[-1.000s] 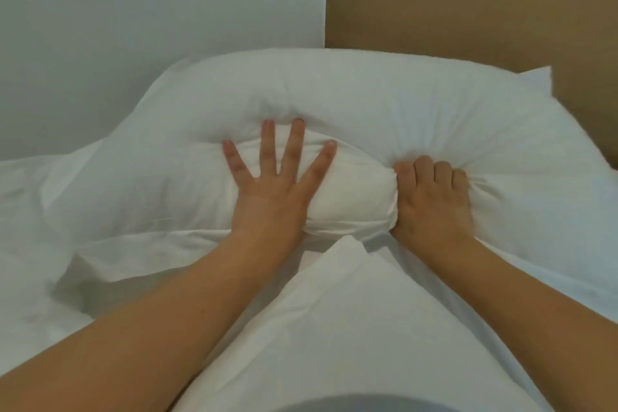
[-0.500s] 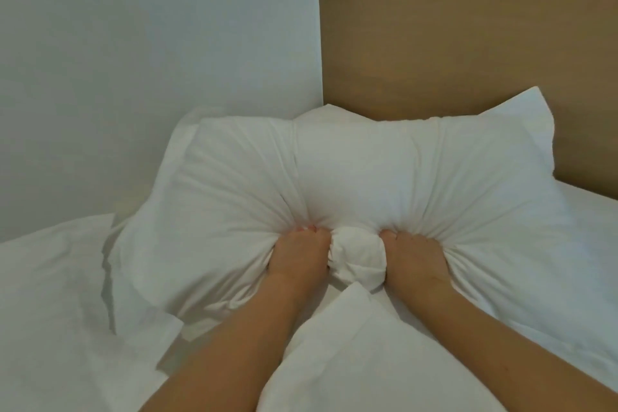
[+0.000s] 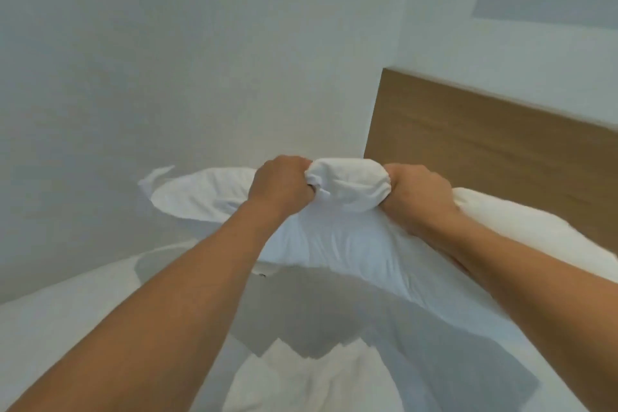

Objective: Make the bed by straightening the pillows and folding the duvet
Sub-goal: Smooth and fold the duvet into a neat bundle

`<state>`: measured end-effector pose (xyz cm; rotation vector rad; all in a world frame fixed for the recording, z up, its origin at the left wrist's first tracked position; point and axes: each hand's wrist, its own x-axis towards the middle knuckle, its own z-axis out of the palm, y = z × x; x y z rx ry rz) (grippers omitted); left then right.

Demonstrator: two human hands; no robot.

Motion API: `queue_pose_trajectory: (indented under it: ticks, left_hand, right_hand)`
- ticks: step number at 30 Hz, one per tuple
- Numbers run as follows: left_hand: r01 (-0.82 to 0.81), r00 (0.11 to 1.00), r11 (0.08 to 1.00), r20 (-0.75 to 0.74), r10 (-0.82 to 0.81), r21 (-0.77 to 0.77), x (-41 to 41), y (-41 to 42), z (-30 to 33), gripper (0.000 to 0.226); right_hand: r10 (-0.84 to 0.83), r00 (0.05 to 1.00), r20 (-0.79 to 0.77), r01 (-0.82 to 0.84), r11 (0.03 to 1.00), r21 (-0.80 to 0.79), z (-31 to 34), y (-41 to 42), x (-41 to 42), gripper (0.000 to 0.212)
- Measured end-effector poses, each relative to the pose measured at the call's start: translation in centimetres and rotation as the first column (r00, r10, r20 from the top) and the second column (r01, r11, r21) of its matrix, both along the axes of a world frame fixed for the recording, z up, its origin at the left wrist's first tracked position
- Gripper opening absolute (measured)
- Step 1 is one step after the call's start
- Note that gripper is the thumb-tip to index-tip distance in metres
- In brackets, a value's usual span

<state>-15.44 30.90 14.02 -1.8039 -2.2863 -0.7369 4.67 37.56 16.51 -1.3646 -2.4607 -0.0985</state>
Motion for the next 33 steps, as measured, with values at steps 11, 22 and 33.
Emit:
queue_pose_trajectory:
  ticks: [11, 22, 33]
  left_hand:
    - [-0.394, 0.825, 0.803, -0.211, 0.523, 0.447, -12.0, -31.3, 2.3, 0.041]
    - [-0.526, 0.850, 0.831, -0.076, 0.521, -0.181, -17.3, -41.6, -22.7, 0.068]
    - [-0.636, 0.770, 0.755, -0.072, 0.633, -0.162, -6.6, -41.7, -16.9, 0.076]
  right_hand:
    - [0.618, 0.785, -0.054, -0.563, 0.746, 0.355, 3.3, -19.1, -19.4, 0.031]
    - [0.633, 0.763, 0.130, -0.645, 0.756, 0.112, -23.8, -31.4, -21.8, 0.062]
    - [0.489, 0.856, 0.166, -0.481, 0.872, -0.088, -20.6, -32.2, -6.4, 0.077]
